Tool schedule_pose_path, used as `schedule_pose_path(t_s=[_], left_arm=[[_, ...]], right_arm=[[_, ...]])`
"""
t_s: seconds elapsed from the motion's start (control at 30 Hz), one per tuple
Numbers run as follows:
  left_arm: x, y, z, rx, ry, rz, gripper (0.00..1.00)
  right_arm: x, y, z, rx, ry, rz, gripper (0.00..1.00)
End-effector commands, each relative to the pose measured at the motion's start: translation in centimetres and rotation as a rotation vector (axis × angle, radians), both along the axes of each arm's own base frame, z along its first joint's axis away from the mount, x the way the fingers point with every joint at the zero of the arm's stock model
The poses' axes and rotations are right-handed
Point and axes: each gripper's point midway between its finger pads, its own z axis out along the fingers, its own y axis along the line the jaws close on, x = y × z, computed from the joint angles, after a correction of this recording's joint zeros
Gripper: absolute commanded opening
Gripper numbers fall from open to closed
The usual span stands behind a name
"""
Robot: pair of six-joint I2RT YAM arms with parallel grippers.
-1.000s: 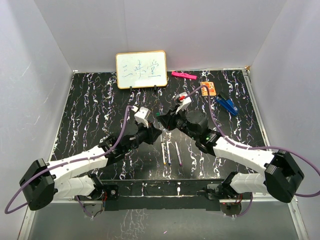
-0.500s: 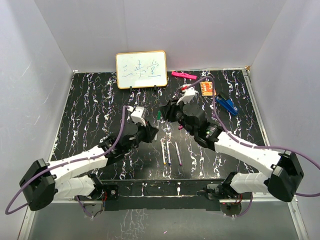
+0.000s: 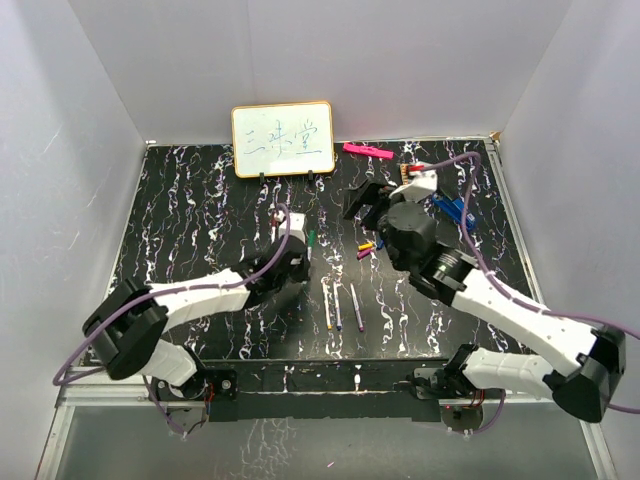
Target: Insert the pens into the pen caps
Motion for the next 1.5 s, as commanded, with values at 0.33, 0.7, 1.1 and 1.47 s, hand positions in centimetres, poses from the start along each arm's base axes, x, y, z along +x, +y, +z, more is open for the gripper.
schedule_pose_path(t_s=[0.33, 0.7, 1.1, 1.47], left_arm=[[8.9, 4.9, -1.5, 0.180, 0.081, 0.257, 0.00], [11.7, 6.6, -4.5, 0.298, 0.142, 0.315, 0.00], [12.7, 7.1, -5.7, 0.337, 0.172, 0.344, 0.00], [12.4, 7.1, -6.0, 0.325, 0.197, 0.357, 0.08]], right_arm=[[2.1, -2.7, -11.8, -0.218, 0.360, -0.140, 0.80], [2.4, -4.5, -14.6, -0.219, 0.443, -0.161, 0.77], [2.6, -4.8, -14.7, -0.221, 0.448, -0.164, 0.77], [2.8, -4.6, -14.9, -0.228, 0.457, -0.159, 0.79]])
